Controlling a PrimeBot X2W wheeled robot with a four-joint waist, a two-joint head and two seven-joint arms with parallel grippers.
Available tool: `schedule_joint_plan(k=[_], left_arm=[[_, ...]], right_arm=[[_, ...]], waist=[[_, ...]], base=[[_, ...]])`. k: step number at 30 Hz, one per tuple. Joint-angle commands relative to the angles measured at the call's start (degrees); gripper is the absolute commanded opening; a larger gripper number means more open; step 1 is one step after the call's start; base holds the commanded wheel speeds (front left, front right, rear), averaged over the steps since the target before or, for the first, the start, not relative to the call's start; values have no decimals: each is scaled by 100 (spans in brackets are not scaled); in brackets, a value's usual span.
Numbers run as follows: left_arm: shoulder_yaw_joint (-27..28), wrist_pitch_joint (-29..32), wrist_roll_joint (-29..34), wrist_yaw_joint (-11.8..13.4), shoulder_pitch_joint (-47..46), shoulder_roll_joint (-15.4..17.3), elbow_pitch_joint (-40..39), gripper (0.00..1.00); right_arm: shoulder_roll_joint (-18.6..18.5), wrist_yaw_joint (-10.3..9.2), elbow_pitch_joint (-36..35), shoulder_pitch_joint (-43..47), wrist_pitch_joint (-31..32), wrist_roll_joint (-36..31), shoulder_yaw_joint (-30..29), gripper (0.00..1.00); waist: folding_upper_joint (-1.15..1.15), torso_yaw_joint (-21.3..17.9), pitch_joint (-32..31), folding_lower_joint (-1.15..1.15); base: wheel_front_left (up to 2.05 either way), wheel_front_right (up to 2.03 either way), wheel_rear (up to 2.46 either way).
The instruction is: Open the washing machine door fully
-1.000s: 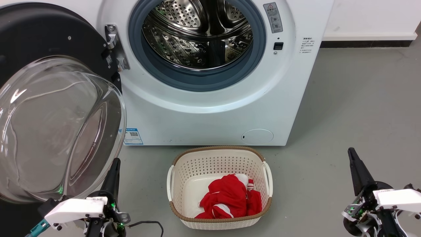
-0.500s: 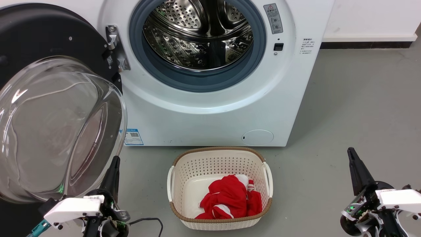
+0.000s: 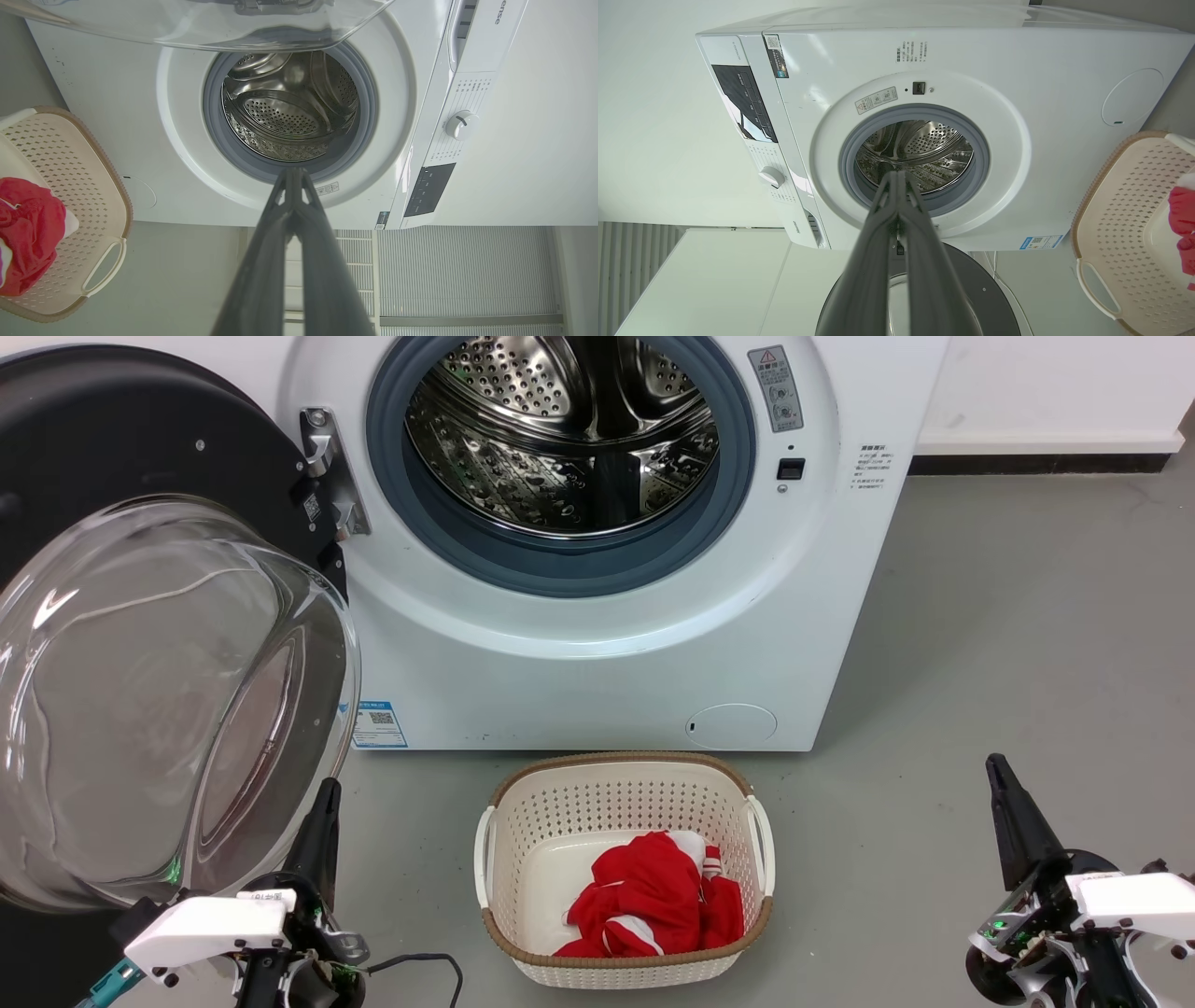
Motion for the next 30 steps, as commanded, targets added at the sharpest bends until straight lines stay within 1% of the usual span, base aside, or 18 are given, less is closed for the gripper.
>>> schedule_joint_plan(k=[1, 30], left_arm=[[18, 16, -10, -22, -48, 3, 4, 0], [16, 15, -12, -22, -48, 3, 3, 0]], right_arm=[[-1, -1, 6, -66, 14, 22, -6, 0], [-1, -1, 6, -65, 14, 22, -6, 0]], waist=[[0, 0, 0, 0], [0, 0, 0, 0]], base=[[0, 0, 0], [0, 0, 0]])
